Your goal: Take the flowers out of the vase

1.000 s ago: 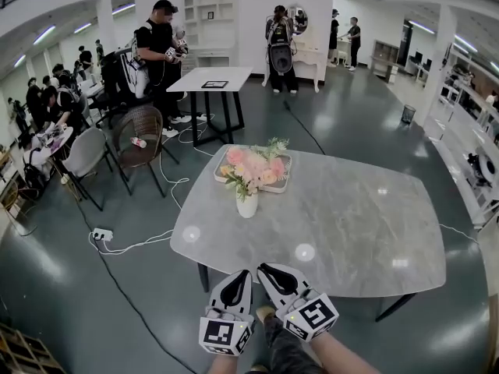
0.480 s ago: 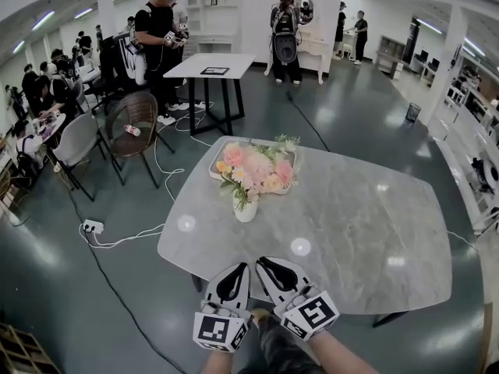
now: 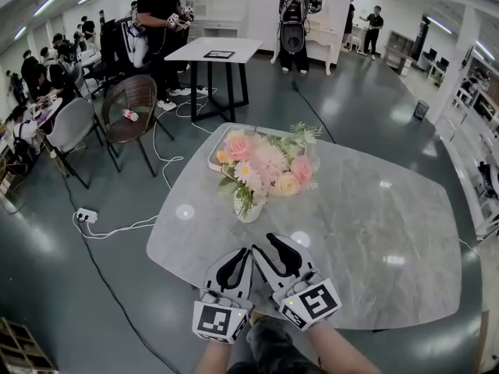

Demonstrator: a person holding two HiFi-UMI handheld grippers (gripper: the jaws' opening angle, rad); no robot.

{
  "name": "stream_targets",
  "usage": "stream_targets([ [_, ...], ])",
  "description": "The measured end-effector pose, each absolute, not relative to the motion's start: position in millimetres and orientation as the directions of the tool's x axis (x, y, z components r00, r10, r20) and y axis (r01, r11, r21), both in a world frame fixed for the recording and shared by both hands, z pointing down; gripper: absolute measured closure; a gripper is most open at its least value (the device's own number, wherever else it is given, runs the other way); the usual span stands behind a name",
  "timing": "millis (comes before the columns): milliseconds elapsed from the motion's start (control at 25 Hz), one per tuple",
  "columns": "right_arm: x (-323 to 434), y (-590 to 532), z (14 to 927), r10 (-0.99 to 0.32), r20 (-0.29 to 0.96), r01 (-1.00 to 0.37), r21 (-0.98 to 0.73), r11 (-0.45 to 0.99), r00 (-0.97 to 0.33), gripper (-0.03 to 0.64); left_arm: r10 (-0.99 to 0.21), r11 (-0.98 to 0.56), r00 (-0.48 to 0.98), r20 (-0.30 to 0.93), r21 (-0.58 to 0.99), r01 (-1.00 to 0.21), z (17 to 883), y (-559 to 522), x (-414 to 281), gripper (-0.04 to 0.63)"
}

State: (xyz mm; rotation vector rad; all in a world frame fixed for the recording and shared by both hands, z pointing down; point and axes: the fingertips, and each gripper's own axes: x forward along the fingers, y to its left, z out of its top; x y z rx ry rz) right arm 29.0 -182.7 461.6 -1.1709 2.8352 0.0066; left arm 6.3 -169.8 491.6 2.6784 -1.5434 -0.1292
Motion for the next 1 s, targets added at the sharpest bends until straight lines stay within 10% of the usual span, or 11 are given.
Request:
stream_targets([
  [440, 30.7, -242.8, 469.3, -0.731, -0.094, -0.734, -0.009, 0.679, -0.676, 0.402, -0.894, -0.448, 0.449, -0.013, 0.072, -0.891, 514.0, -223.3, 0.4, 0.353],
  [1000, 17.7, -285.6, 451.9, -0.727, -0.121, -0.737, 0.074, 0.672, -0.676, 0.371, -0.896, -0.444, 0.444, -0.016, 0.040, -0.895, 509.9, -268.6, -0.2, 0.311],
])
